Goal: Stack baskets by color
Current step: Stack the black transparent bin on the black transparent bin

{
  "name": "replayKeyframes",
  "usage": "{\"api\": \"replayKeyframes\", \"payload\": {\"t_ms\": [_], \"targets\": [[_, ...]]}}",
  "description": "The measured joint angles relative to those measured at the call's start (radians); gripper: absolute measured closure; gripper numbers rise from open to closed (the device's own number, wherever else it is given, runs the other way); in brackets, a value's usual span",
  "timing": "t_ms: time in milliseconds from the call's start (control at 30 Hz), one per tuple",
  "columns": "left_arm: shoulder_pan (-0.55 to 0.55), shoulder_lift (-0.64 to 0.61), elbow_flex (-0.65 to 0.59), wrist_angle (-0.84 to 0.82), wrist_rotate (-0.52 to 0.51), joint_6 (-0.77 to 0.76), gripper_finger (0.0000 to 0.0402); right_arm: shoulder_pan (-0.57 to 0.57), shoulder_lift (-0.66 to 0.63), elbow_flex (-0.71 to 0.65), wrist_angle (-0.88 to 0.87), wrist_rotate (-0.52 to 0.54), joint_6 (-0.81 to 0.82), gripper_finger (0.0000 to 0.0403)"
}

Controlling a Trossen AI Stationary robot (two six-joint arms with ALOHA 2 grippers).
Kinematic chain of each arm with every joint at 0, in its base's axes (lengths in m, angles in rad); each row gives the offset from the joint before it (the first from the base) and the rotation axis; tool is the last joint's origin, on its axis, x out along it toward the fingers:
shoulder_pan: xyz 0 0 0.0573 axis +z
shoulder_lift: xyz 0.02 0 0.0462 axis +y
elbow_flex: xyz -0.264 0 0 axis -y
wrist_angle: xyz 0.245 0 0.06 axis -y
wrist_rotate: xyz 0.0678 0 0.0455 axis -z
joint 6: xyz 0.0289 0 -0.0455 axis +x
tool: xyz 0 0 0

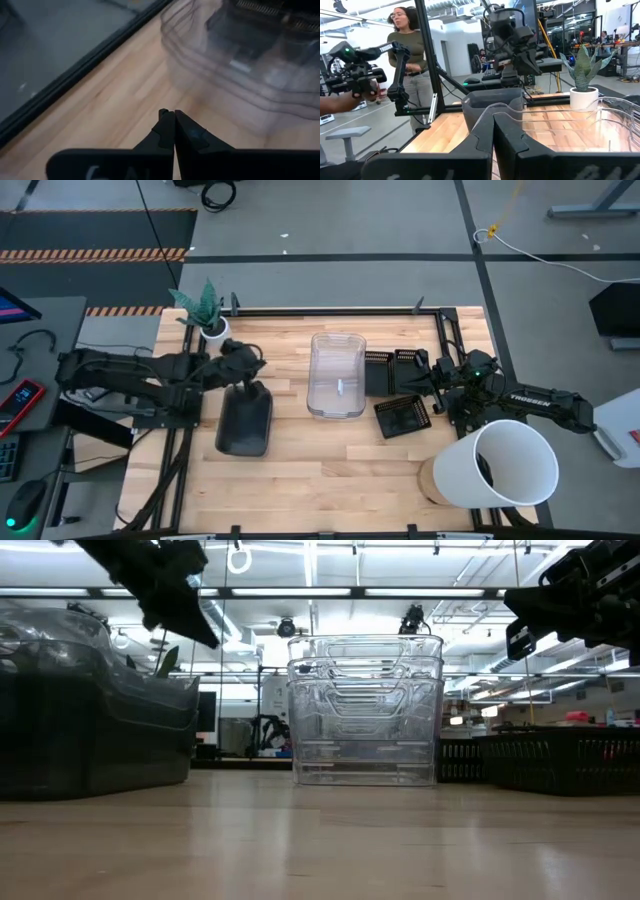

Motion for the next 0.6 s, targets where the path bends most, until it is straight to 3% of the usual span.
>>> {"api": "replayKeyframes", "payload": {"t_ms": [167,267,400,600], "targets": [[-0.06,-0.118,-0.183,0.3,-0.034,0.089,0.0398,0.0,0.0,0.0,0.0,0.0,0.0,0.0389],[-0.107,-0.239,-0.287,0.386,-0.024,0.059,0.0398,0.0,0.0,0.0,0.0,0.0,0.0,0.0389],[-0.187,-0.383,-0.352,0.315,-0.102,-0.032,0.0398,0.0,0.0,0.0,0.0,0.0,0.0,0.0389],[-0.316,-0.467,-0.352,0.092,-0.364,-0.197,0.0397,0.0,0.0,0.0,0.0,0.0,0.0,0.0389]]}}
